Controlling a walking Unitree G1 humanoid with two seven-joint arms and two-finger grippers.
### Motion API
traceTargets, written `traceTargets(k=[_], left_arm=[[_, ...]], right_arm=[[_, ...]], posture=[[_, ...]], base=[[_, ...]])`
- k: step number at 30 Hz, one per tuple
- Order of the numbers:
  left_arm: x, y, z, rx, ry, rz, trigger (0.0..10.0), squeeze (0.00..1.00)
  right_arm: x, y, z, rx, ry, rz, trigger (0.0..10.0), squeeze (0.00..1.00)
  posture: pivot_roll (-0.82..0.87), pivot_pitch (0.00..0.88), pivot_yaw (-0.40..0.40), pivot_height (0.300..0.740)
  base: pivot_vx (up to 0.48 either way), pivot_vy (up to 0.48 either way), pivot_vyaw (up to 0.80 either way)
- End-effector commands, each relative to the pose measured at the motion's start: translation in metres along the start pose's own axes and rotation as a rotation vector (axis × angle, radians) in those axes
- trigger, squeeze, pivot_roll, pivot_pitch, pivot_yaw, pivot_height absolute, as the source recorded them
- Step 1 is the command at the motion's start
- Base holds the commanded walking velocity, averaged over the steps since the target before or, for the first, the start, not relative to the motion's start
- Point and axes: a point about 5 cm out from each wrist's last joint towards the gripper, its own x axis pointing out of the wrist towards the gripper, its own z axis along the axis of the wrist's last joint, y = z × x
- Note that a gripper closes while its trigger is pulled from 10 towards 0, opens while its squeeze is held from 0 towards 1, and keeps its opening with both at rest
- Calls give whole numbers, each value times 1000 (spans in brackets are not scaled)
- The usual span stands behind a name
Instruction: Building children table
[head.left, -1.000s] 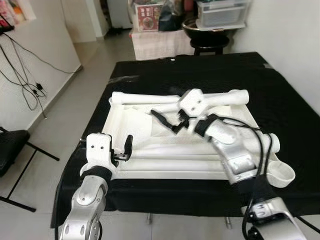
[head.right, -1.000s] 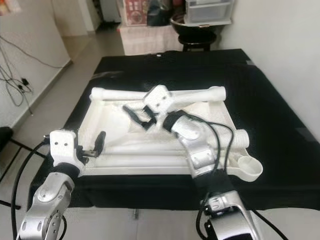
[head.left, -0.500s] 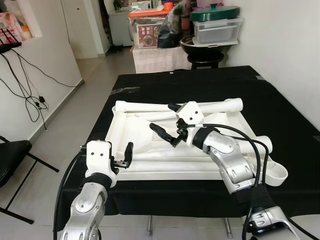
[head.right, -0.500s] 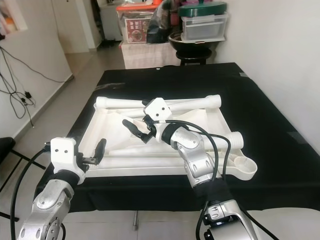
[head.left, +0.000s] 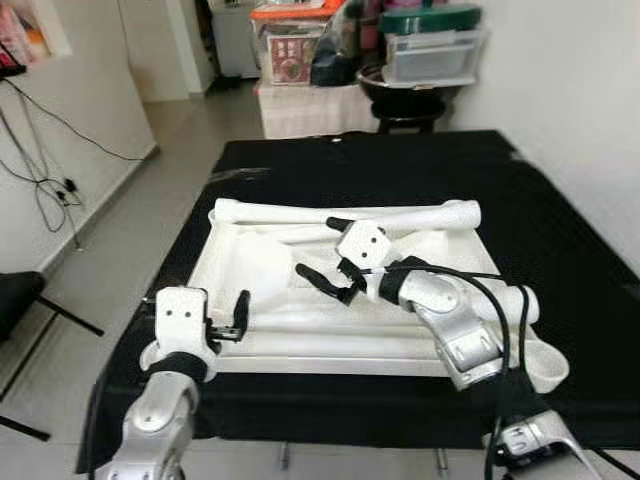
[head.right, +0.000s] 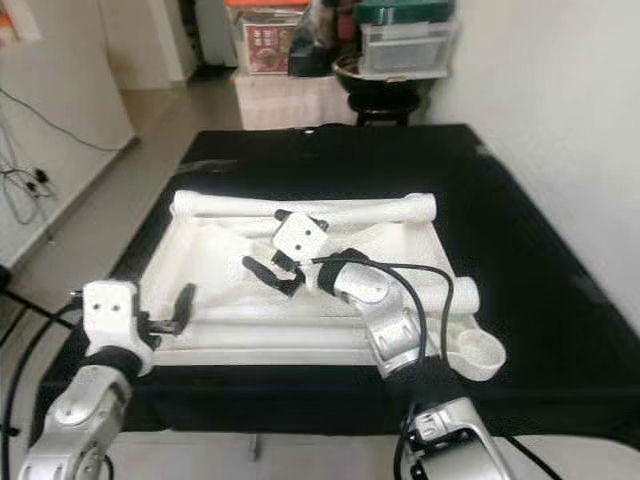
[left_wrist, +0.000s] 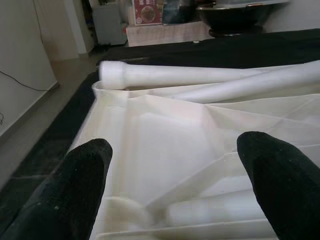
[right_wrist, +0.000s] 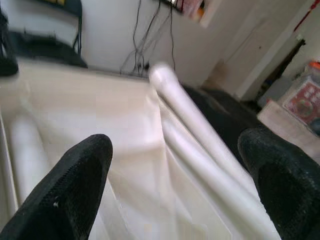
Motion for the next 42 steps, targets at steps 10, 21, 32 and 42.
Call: traceTargets(k=[10,21,32,42], left_arm=[[-8,-13,-17,-51,103,-106,10000,0],[-25,-8,-28,-15,171,-118,10000,0],[-41,-17,-36,-2,240,-239,10000,0],[-43,-21,-37,0,242,-255,10000,0]], right_arm=[[-16,-6,15,-41,52,223,10000,0],[-34,-10,14,-150,292,445,10000,0],[-44,-23,-8,-40,595,444,10000,0],[-54,-28,-15,26,730,484,9451,0]], posture=[[-47,0,63,740],[-43,6,51,740],[-44,15,46,740],[-44,13,31,740]], base=[[0,0,0],[0,0,0],[0,0,0],[0,0,0]])
